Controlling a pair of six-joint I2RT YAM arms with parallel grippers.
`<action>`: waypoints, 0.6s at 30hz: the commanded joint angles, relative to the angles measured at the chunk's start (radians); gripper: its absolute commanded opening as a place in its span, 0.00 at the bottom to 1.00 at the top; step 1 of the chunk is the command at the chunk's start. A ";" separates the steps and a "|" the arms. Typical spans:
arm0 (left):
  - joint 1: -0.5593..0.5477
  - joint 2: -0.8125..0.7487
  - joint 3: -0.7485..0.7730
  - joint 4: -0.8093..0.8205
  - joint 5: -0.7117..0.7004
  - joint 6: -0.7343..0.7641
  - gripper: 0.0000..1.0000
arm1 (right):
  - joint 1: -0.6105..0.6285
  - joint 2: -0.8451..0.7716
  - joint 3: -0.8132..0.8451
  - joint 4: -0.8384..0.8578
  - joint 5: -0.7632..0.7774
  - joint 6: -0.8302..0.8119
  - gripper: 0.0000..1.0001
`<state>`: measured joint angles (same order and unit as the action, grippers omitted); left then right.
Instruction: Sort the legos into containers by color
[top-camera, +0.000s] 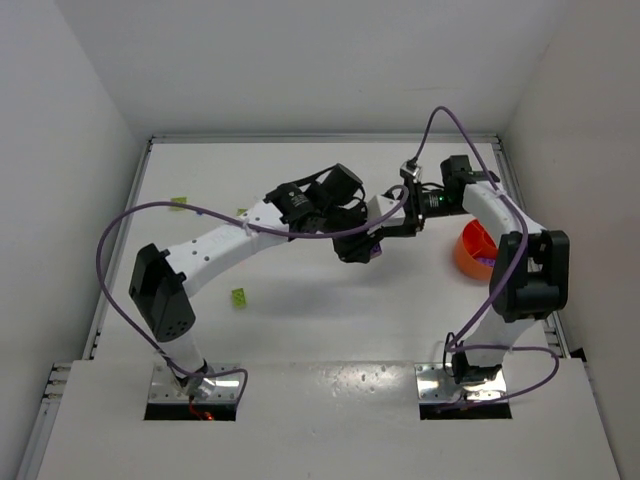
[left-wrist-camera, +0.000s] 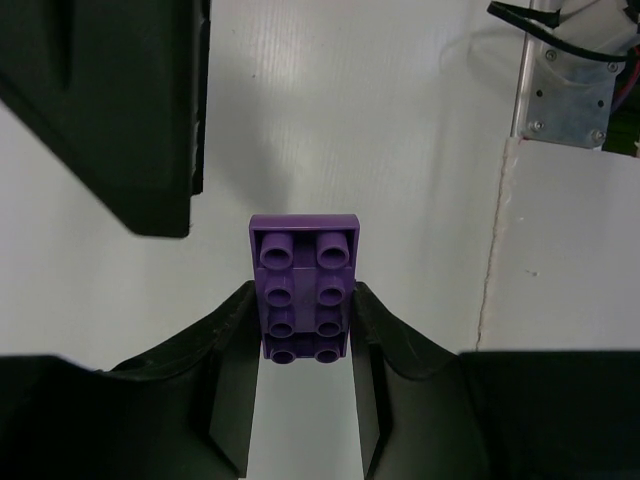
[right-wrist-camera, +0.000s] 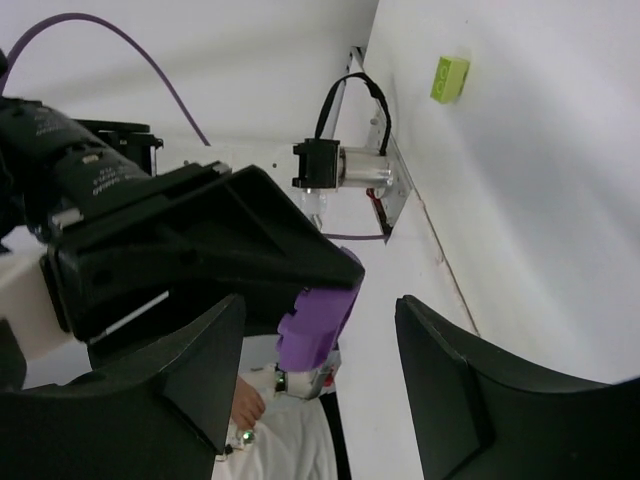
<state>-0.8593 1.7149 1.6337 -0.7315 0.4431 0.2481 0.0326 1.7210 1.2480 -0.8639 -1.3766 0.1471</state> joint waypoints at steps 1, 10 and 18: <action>-0.032 0.000 0.043 -0.002 -0.107 -0.013 0.00 | 0.026 -0.046 -0.005 0.065 -0.036 0.055 0.62; -0.041 0.032 0.075 -0.034 -0.174 0.005 0.00 | 0.062 -0.118 -0.111 0.146 -0.015 0.114 0.60; -0.041 0.041 0.075 -0.043 -0.196 0.014 0.00 | 0.081 -0.139 -0.156 0.184 0.005 0.138 0.56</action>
<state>-0.8978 1.7542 1.6661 -0.7776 0.2642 0.2573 0.0982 1.6142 1.0966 -0.7235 -1.3628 0.2649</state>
